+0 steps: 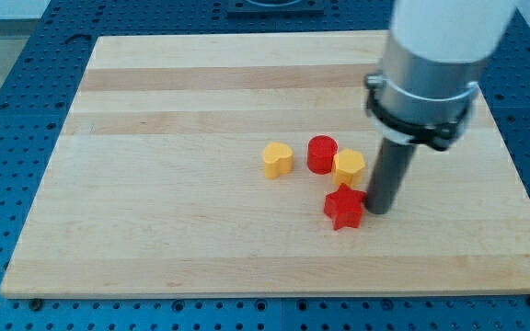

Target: Push the red star closer to the yellow heart

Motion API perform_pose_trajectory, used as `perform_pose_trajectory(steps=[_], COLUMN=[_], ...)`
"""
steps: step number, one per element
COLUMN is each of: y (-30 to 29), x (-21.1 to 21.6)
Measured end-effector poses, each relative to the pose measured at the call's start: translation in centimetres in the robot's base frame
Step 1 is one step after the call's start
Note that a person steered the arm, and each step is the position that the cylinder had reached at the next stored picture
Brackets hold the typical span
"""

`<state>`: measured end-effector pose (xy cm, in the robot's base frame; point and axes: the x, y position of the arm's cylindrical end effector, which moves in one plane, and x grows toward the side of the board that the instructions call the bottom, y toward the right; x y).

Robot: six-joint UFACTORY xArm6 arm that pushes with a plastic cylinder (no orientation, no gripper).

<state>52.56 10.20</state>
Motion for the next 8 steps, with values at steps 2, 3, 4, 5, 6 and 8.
perform_pose_trajectory(steps=[2, 3, 4, 5, 6, 8], y=[-0.5, 0.5, -2.8, -7.4, -8.5, -4.5], x=[0.8, 3.4, 4.0, 2.9, 1.5, 2.2])
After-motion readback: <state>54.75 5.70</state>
